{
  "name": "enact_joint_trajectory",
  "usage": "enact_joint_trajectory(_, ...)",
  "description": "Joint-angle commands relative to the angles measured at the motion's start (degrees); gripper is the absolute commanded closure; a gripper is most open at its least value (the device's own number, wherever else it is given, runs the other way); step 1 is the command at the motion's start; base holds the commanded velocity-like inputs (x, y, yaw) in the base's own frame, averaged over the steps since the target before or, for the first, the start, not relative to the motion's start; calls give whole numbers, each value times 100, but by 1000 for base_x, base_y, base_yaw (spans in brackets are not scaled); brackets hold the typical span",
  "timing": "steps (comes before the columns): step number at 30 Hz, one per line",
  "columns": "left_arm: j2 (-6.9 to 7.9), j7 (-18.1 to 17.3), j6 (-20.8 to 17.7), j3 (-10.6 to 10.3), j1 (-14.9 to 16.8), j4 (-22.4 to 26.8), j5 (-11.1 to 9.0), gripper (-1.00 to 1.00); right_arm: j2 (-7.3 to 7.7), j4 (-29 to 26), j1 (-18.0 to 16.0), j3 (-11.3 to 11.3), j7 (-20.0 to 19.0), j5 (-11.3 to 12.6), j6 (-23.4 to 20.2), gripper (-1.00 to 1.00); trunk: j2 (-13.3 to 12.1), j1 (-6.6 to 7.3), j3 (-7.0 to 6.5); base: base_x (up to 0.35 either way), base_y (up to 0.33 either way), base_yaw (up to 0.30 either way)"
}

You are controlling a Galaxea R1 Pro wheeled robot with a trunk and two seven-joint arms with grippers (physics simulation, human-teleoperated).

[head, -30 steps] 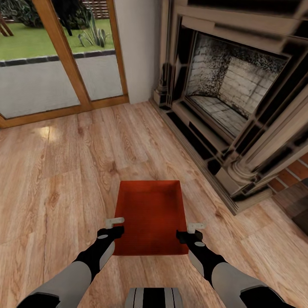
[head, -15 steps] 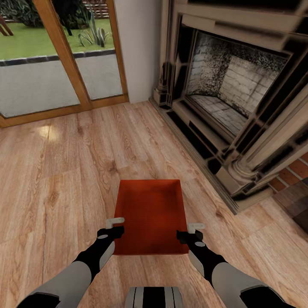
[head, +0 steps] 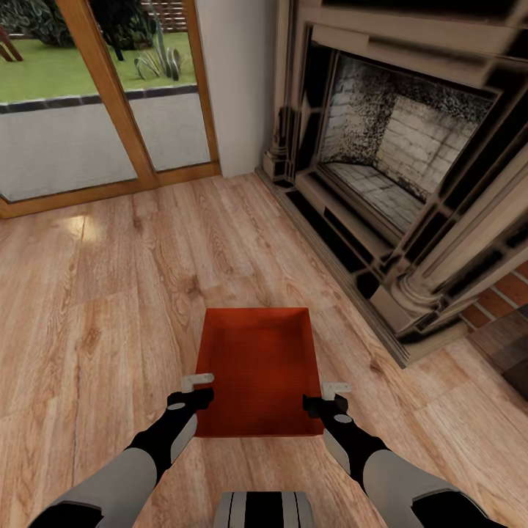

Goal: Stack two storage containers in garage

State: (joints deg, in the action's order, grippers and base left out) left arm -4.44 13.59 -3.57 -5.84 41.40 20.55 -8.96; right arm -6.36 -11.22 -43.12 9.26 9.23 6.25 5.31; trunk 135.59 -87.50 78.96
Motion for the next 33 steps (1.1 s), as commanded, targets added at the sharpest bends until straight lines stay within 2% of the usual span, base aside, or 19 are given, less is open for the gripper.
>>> enact_joint_trajectory(1,3,44,-30,-53,0,11,-51,-100,2,6,-3,49,27,61,18,-100,1,1,3,0,0,0)
enact_joint_trajectory(20,-9,111,-30,-43,-1,22,-61,-100,6,6,-3,49,35,68,12,-100,1,1,3,0,0,0)
enact_joint_trajectory(26,-13,110,-30,-41,-1,22,-68,-100,4,6,-3,49,35,70,13,-100,242,-131,111,0,0,0)
enact_joint_trajectory(33,-9,111,-30,-40,-1,25,-70,-100,3,6,-4,49,29,65,7,-100,242,-131,111,0,0,0)
